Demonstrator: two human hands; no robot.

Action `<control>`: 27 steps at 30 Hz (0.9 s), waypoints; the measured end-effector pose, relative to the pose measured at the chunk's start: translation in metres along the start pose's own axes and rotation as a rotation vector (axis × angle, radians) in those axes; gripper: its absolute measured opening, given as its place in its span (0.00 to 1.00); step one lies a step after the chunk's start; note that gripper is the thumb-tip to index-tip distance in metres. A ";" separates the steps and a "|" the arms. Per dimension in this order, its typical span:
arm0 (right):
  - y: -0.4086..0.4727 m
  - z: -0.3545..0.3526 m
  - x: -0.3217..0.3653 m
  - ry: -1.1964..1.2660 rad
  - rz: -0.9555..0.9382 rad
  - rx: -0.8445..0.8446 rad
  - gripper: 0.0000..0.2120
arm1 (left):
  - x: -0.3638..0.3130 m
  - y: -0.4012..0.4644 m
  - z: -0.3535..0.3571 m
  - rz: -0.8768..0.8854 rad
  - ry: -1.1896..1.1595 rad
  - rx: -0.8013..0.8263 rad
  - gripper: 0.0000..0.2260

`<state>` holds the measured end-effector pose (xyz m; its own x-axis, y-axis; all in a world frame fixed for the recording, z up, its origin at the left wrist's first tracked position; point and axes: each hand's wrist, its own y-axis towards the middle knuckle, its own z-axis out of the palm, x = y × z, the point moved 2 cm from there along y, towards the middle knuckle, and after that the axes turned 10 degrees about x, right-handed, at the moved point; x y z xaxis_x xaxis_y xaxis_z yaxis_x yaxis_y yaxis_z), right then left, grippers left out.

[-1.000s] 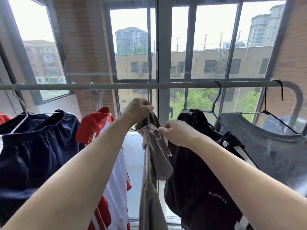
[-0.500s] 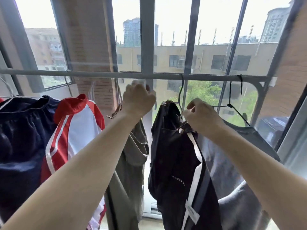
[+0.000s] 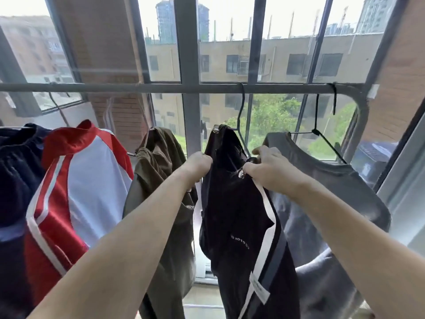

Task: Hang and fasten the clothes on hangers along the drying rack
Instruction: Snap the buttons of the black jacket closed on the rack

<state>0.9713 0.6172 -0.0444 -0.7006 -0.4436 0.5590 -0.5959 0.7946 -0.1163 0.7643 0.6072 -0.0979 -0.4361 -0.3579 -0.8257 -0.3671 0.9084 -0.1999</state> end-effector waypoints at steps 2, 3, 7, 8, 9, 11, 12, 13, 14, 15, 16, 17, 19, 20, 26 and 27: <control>-0.004 0.004 0.006 -0.177 -0.028 -0.167 0.26 | 0.023 -0.001 0.011 -0.085 -0.151 0.011 0.09; -0.008 0.006 0.010 -0.296 -0.070 -0.282 0.26 | 0.038 -0.003 0.016 -0.131 -0.210 -0.002 0.09; -0.013 0.025 0.032 -0.744 -0.363 -0.445 0.22 | 0.096 -0.008 0.041 -0.270 -0.417 -0.033 0.10; -0.012 0.033 0.037 -0.866 -0.431 -0.382 0.19 | 0.109 -0.007 0.049 -0.292 -0.438 -0.034 0.10; -0.010 0.038 0.043 -0.973 -0.474 -0.306 0.17 | 0.118 -0.007 0.057 -0.305 -0.452 -0.039 0.10; -0.001 0.052 0.052 -1.084 -0.460 -0.133 0.15 | 0.138 -0.004 0.078 -0.326 -0.509 -0.017 0.08; 0.007 0.058 0.057 -1.122 -0.412 -0.054 0.16 | 0.148 0.000 0.089 -0.343 -0.537 0.016 0.07; 0.015 0.064 0.061 -1.164 -0.354 0.011 0.17 | 0.156 0.002 0.099 -0.361 -0.556 0.047 0.08; 0.023 0.072 0.064 -1.217 -0.303 0.071 0.18 | 0.164 0.004 0.108 -0.387 -0.566 0.078 0.08; 0.030 0.076 0.065 -1.278 -0.260 0.112 0.19 | 0.169 0.006 0.115 -0.406 -0.571 0.100 0.09; 0.039 0.083 0.066 -1.336 -0.223 0.152 0.20 | 0.178 0.010 0.120 -0.424 -0.577 0.137 0.09; 0.046 0.090 0.065 -1.389 -0.195 0.185 0.20 | 0.186 0.012 0.127 -0.440 -0.583 0.174 0.09; 0.051 0.100 0.062 -1.477 -0.190 0.232 0.21 | 0.201 0.015 0.137 -0.453 -0.589 0.244 0.05; 0.054 0.111 0.060 -1.519 -0.182 0.288 0.21 | 0.211 0.015 0.144 -0.464 -0.600 0.278 0.03; 0.057 0.162 0.030 -1.473 -0.023 0.618 0.19 | 0.259 0.027 0.182 -0.473 -0.614 0.348 0.05; 0.056 0.170 0.024 -1.458 -0.007 0.644 0.20 | 0.265 0.029 0.189 -0.470 -0.614 0.342 0.06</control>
<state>0.8547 0.5808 -0.1773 -0.2310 -0.7461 -0.6245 -0.3947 0.6585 -0.6407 0.7934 0.5800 -0.4227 0.2600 -0.6243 -0.7367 -0.0864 0.7448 -0.6616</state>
